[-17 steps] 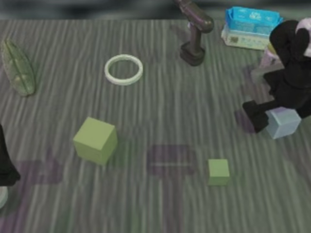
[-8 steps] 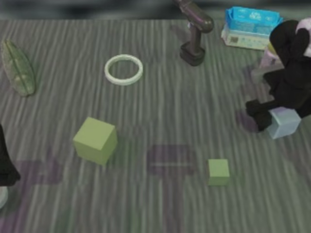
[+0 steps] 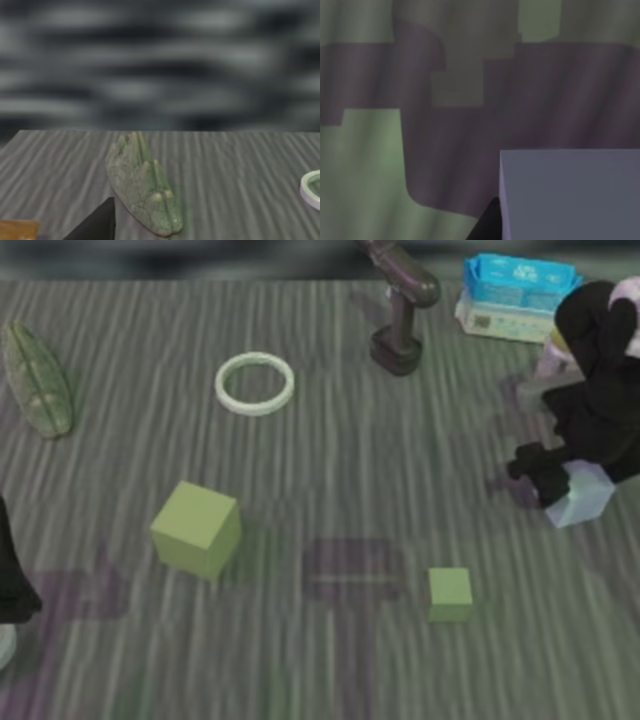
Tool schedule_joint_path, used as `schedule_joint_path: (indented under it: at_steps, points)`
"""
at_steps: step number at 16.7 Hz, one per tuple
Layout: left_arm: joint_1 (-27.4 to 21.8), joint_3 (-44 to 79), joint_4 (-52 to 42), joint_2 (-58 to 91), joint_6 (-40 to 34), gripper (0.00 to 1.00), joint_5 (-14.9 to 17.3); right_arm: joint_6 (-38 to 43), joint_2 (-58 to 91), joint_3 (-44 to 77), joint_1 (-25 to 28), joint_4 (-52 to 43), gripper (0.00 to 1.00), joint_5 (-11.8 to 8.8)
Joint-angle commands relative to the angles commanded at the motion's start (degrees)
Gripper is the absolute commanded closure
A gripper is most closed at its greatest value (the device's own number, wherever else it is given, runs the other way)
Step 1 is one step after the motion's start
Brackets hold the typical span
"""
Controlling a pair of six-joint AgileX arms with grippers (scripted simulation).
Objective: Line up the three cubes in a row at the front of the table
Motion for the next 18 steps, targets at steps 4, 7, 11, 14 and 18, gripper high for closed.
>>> schedule_joint_path:
  at_steps: [4, 7, 11, 14, 18]
  points:
    - [0.0, 0.0, 0.0, 0.0, 0.0, 0.0, 0.0, 0.0, 0.0, 0.0, 0.0, 0.0, 1.0, 0.0]
    - [0.0, 0.0, 0.0, 0.0, 0.0, 0.0, 0.0, 0.12, -1.35, 0.4, 0.06, -0.46, 1.0, -0.17]
    - [0.0, 0.0, 0.0, 0.0, 0.0, 0.0, 0.0, 0.2, -2.66, 3.4, 0.09, -4.78, 1.0, -0.16]
    - [0.0, 0.0, 0.0, 0.0, 0.0, 0.0, 0.0, 0.0, -4.87, 7.32, 0.45, -11.59, 1.0, -0.2]
    - [0.0, 0.0, 0.0, 0.0, 0.0, 0.0, 0.0, -0.03, -6.3, 9.21, 0.55, -14.22, 1.0, -0.22]
